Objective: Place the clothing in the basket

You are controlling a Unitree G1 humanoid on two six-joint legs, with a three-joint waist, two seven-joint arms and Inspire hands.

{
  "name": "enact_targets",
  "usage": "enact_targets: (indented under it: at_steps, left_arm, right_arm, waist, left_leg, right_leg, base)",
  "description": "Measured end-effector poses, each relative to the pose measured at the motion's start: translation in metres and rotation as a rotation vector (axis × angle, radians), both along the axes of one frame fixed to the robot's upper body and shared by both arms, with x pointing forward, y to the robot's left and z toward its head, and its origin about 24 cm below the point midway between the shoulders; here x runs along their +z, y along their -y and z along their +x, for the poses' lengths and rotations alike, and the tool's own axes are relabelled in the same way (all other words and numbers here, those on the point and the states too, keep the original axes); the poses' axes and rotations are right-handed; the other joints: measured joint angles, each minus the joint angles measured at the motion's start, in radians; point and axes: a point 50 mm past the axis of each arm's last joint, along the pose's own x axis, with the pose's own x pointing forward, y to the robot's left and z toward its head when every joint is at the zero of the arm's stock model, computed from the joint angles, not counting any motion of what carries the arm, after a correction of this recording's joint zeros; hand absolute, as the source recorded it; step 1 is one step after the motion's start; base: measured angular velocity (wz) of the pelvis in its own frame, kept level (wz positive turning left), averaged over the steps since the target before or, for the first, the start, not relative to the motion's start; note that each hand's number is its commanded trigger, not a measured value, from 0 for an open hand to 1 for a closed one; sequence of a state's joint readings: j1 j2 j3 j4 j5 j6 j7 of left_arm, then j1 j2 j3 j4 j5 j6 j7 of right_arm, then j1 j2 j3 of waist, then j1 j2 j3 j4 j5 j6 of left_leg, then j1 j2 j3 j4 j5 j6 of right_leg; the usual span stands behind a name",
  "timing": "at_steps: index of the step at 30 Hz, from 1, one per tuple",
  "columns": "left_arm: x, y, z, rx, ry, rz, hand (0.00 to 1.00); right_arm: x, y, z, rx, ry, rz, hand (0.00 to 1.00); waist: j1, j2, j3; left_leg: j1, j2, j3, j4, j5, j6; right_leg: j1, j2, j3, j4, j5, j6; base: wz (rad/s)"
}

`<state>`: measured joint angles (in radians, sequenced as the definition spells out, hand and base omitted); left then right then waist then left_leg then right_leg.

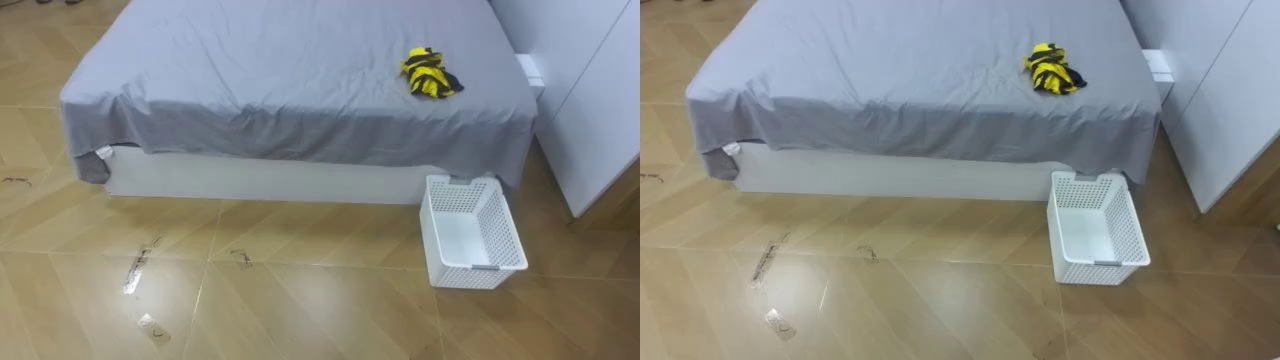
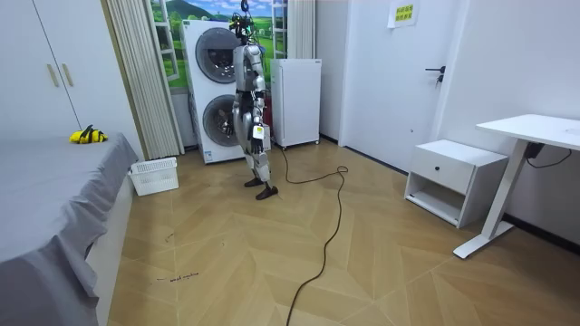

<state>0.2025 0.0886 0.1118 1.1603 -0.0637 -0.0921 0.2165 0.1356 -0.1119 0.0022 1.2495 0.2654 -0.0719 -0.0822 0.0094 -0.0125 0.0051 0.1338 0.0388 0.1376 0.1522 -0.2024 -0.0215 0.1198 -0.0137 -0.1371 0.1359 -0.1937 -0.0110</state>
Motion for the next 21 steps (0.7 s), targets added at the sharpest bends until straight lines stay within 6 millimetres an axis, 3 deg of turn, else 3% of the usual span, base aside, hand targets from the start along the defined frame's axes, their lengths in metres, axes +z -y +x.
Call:
enact_targets:
  at_steps: [12, 21]
  left_arm:
    - [0.000, 0.003, 0.011, -0.040, 0.022, -0.017, 0.00]
    - [0.000, 0.002, 0.007, 0.016, 0.034, -0.070, 0.00]
  right_arm:
    - [0.000, -0.004, 0.009, 0.050, 0.020, 0.028, 0.00]
    - [0.000, -0.007, 0.015, 0.084, 0.042, 0.070, 0.00]
  waist:
    - [-0.002, 0.006, -0.0032]
    - [0.003, 0.005, -0.0002]
  left_leg:
    - [-0.005, 0.000, 0.004, 0.000, 0.000, 0.000]
    - [-0.018, 0.008, 0.026, 0.034, -0.012, -0.009]
  right_leg:
    - [-0.006, -0.001, 0.000, 0.002, 0.000, 0.000]
    - [-0.021, -0.002, 0.003, 0.023, -0.013, -0.006]
  base:
    - [0.00]
    - [-0.04]
